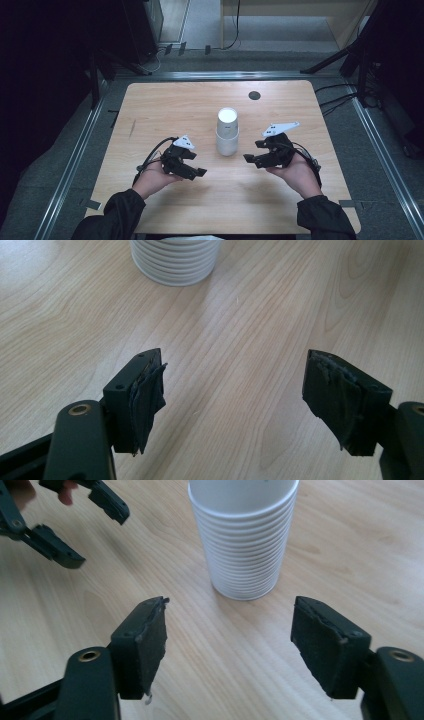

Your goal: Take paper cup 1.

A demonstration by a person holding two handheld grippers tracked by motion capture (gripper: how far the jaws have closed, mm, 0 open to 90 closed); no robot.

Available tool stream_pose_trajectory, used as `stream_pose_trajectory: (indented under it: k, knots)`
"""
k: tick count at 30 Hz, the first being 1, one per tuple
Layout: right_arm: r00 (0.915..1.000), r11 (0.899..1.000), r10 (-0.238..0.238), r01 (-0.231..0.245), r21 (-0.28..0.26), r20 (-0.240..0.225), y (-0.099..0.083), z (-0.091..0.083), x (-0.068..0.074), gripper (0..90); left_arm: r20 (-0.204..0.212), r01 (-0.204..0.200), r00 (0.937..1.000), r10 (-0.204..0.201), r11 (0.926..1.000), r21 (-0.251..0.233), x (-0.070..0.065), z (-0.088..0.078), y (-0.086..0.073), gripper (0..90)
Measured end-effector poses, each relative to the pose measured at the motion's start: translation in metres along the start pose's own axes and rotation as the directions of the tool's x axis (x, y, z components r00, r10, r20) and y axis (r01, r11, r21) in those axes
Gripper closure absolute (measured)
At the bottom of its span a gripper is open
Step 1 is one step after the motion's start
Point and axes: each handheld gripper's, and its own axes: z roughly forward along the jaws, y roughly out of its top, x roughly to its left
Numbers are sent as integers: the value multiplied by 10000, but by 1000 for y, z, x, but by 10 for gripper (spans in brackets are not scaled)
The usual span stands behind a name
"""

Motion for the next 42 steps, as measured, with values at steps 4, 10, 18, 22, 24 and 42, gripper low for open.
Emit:
stream_pose_trajectory:
  k: [4,10,18,22,24,42]
  knots:
    - [9951,9952,-981,981,44,126,14,-3,0,313,117,270,9996,-266,9992,-297,4,2,5,245]
    - [9947,9948,-1011,1008,-143,-183,32,-6,-6,309,198,135,9997,-130,9996,-251,6,4,5,246]
    - [9897,9928,-1196,1189,-140,-790,66,1,-21,258,287,220,9994,-209,9990,-399,4,-7,-2,246]
    - [9855,9892,-1467,1466,-78,-853,75,4,-22,245,324,245,9992,-232,9990,-377,3,-11,-3,246]
    - [9798,9835,-1786,1803,119,-895,84,8,-22,232,393,283,9989,-273,9993,-245,3,-13,-5,245]
    - [9611,9659,-2518,2568,316,-1138,114,34,-17,213,283,264,9993,-251,9987,-445,7,-22,-10,230]
